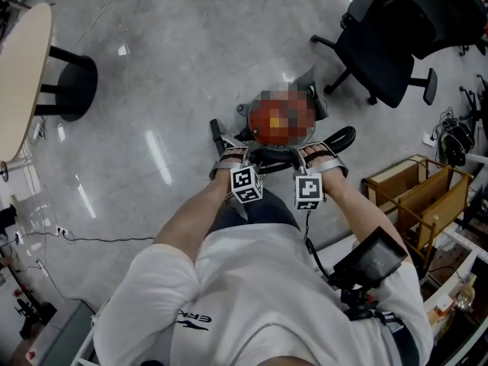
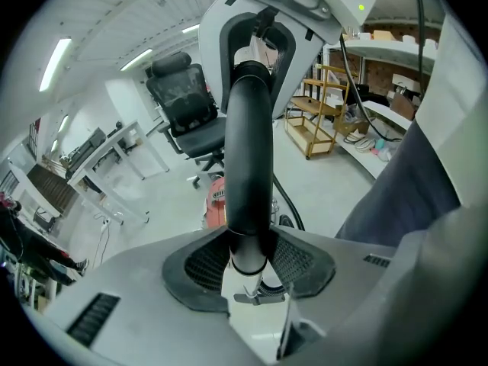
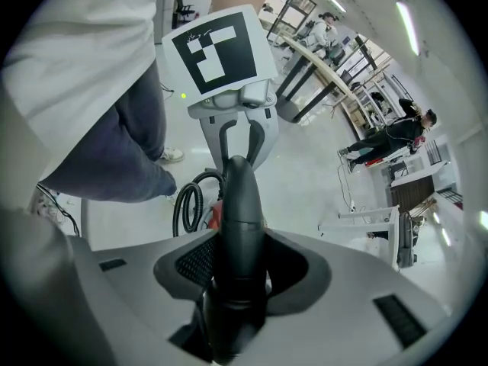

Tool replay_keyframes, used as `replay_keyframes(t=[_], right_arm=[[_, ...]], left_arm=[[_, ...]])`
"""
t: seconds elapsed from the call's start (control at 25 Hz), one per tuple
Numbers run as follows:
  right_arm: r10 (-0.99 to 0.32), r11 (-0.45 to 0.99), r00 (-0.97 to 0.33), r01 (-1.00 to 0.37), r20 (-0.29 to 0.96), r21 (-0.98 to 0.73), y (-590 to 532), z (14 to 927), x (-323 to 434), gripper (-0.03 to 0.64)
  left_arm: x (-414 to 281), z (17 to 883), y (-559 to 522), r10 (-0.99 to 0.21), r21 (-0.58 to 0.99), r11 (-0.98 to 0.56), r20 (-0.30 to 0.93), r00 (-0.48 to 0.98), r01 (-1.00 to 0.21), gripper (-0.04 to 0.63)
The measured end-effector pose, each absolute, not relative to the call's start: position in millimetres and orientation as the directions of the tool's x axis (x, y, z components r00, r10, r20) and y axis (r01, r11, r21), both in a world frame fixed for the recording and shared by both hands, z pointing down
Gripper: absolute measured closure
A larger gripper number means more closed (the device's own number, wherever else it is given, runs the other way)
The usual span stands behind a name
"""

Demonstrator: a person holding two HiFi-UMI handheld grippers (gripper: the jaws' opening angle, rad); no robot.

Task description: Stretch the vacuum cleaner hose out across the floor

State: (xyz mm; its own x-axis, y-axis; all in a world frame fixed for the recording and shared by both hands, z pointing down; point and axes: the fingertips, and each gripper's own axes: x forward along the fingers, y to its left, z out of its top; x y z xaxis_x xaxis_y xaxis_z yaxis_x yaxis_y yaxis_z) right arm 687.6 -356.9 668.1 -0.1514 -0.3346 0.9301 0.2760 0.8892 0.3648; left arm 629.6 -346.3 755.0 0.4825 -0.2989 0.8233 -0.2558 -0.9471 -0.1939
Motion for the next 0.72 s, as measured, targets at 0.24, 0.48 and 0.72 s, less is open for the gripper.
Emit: replay_keyframes(t=[0.24,0.48,0.72], right_arm=[[-0.329,0.884,-0.166,0.293,0.93,0.365,-347.0,652.2,666.4,0.451],[-0.323,0.879,-0.166,0.313,0.932,0.361,-322.8,633.9,642.9,0.451],[-0.321,0.886,-0.172,0.293,0.931,0.36,-280.5,619.3,612.0,0.451]], left_arm=[[610.9,741.5,-335.6,-0.301,-0.187,-0.946,0.815,0.495,-0.266,0.451],[590.3,725.7,-311.2,-0.3,-0.175,-0.944,0.81,0.504,-0.28,0.451],[558.1,711.6,-269.6,-0.292,-0.172,-0.947,0.813,0.503,-0.271,0.451]])
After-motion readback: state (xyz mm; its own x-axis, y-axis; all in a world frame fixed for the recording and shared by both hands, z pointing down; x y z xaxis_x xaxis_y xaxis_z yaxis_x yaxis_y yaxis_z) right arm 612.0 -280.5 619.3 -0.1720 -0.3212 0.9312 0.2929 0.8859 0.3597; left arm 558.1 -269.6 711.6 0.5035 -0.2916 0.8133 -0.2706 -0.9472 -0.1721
